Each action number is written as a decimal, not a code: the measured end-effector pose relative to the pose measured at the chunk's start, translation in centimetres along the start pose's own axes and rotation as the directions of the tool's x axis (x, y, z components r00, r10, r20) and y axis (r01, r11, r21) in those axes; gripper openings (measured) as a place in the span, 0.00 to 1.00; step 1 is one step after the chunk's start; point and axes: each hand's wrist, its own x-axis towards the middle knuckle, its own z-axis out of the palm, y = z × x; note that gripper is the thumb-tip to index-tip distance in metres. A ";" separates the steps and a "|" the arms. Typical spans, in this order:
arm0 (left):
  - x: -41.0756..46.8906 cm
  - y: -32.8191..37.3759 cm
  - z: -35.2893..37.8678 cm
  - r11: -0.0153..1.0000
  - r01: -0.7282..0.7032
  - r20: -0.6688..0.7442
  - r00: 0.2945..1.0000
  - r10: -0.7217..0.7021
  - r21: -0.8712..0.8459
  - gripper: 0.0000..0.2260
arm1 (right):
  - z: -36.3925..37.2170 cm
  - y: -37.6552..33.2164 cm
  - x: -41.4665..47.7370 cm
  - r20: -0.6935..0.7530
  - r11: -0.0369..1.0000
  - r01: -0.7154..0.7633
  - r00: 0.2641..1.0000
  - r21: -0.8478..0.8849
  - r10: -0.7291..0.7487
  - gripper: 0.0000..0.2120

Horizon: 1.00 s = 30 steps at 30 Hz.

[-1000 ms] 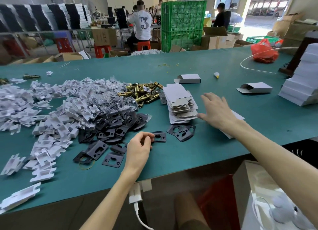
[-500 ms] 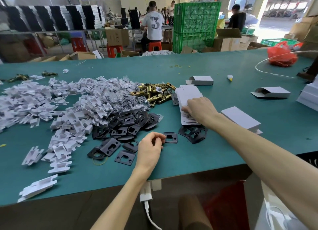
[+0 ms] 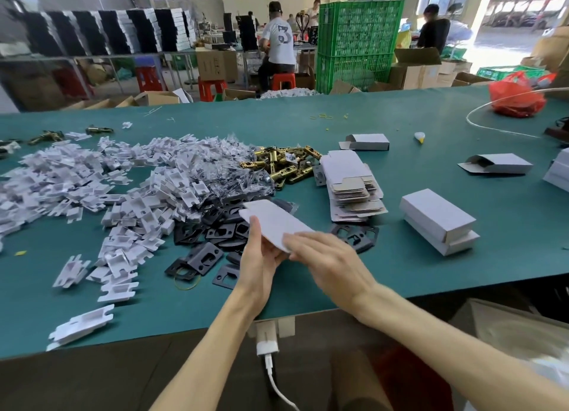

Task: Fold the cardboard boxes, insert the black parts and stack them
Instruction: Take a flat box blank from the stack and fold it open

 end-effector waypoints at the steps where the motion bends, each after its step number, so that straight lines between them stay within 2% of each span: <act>1: 0.0 0.0 -0.2 0.999 0.035 -0.016 0.999 -0.035 -0.031 0.35 | 0.6 -0.5 -0.6 0.001 0.998 -0.032 0.999 0.058 0.032 0.13; 4: 0.2 0.4 -0.5 0.986 0.111 -0.054 0.991 -0.119 -0.126 0.35 | 1.3 -1.6 -1.0 0.034 0.908 -0.250 0.967 0.336 0.253 0.14; 8: 0.1 1.1 -0.9 0.940 0.194 -0.026 0.978 -0.209 -0.281 0.28 | 1.8 -2.3 -1.1 0.224 0.781 -0.410 0.912 0.472 0.344 0.17; 11: 0.1 1.0 -1.0 0.949 0.155 -0.066 0.981 -0.180 -0.274 0.20 | 2.0 -2.4 -1.2 0.130 0.728 -0.448 0.883 0.520 0.451 0.20; 12: 0.1 0.9 -1.0 0.958 0.137 -0.077 0.984 -0.161 -0.251 0.18 | 2.1 -2.1 -1.3 0.115 0.656 -0.483 0.846 0.580 0.521 0.24; 14: 0.1 0.9 -0.8 0.969 0.124 -0.083 0.986 -0.144 -0.211 0.17 | 2.0 -1.5 -1.0 0.226 0.375 -0.591 0.702 0.714 0.676 0.28; 16: 0.1 0.8 -0.7 0.977 0.124 -0.071 0.988 -0.138 -0.174 0.18 | 1.8 -0.9 -0.7 0.372 0.124 -0.630 0.594 0.766 0.713 0.26; 17: 0.1 0.7 -0.8 0.981 0.118 -0.060 0.990 -0.129 -0.154 0.19 | 1.8 -0.7 -0.7 0.412 0.063 -0.627 0.580 0.776 0.703 0.24; 19: 0.2 0.4 -0.8 0.990 0.091 -0.033 0.995 -0.095 -0.110 0.22 | 1.8 -0.5 -0.7 0.432 0.015 -0.610 0.578 0.792 0.693 0.21; 23: 0.2 0.1 -0.8 0.996 0.051 0.017 0.999 -0.050 -0.078 0.23 | 2.1 -0.7 -0.6 0.395 0.038 -0.599 0.574 0.800 0.717 0.10; 30: -0.4 0.5 -0.1 0.998 0.045 0.056 0.998 -0.042 -0.045 0.20 | 1.7 -0.6 -0.5 0.444 -0.070 -0.576 0.542 0.815 0.713 0.11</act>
